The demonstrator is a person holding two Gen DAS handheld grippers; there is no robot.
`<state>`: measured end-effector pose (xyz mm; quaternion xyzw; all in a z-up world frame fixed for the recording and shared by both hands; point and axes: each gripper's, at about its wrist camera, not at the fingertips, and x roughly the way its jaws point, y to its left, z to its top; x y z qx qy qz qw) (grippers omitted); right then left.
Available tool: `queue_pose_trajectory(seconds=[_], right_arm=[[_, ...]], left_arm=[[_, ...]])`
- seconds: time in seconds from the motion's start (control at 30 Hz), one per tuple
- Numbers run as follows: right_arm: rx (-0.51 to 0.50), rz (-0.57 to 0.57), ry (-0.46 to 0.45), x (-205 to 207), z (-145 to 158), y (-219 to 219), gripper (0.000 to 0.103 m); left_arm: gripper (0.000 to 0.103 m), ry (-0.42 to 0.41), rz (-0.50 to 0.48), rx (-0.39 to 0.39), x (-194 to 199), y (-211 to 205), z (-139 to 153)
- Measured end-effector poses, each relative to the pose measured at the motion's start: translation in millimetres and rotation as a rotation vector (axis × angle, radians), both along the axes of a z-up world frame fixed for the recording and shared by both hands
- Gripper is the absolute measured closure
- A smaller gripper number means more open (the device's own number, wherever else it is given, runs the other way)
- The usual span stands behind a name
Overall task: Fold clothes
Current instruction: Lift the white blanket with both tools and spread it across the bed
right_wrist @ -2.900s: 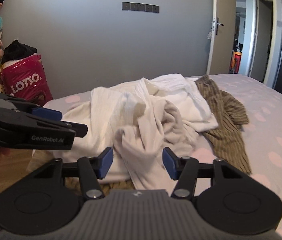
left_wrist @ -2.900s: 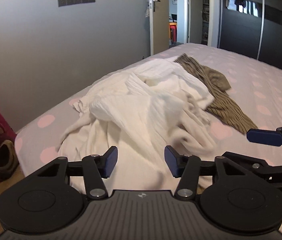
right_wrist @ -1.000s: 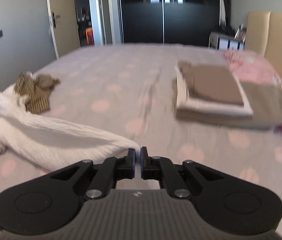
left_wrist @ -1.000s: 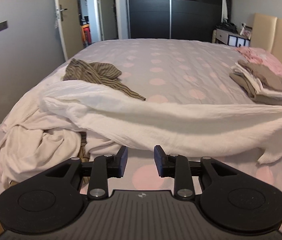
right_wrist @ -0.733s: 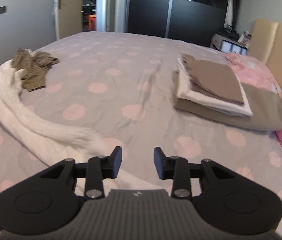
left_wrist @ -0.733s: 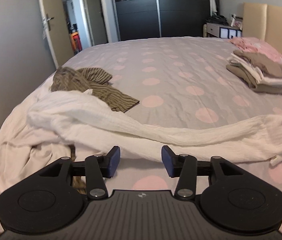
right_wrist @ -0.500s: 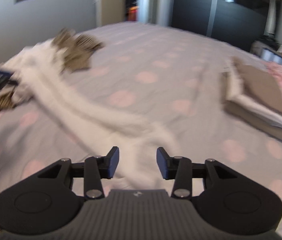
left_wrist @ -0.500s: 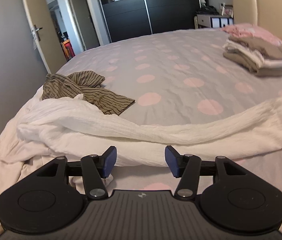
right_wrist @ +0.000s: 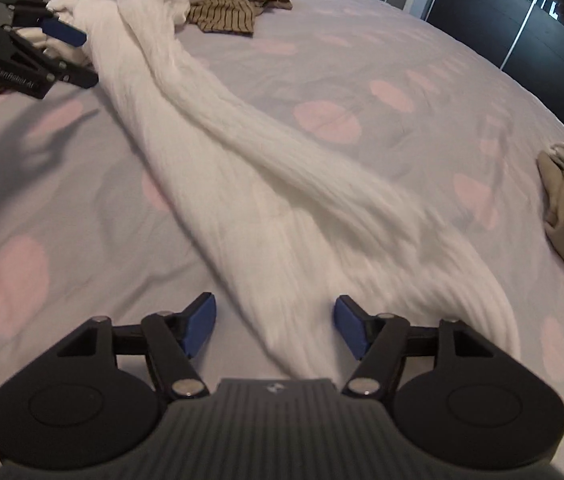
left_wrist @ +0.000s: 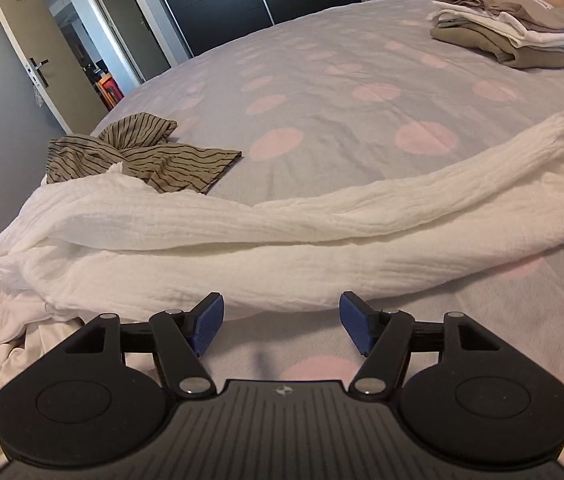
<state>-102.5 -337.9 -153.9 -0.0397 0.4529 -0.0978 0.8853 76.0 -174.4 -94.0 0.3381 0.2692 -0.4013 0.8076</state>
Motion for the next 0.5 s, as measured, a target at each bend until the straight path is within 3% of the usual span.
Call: queue_pose_trajectory(seconds=[0.03, 0.07, 0.1, 0.3, 0.5], right_arm=[[0.002, -0.005, -0.009, 3.7, 1.5, -2.5, 0.066], [0.001, -0.011, -0.012, 7.2, 4.3, -5.1, 0.074], [0.002, -0.016, -0.018, 8.9, 7.9, -8.3, 0.09], [-0.039, -0.133, -0.064, -17.4, 39.4, -35.1, 0.094], [-0.116, -0.339, -0.081, -84.2, 85.2, -92.0, 0.094]], left_arm=[[0.04, -0.004, 0.005, -0.005, 0.1, 0.3, 1.1], [0.04, -0.008, 0.014, -0.012, 0.6, 1.0, 2.6], [0.04, -0.012, 0.023, -0.018, 1.1, 1.7, 4.2], [0.04, -0.048, 0.065, -0.057, -0.8, 10.8, 17.2], [0.04, -0.058, 0.094, -0.103, -6.2, 23.2, 32.9]])
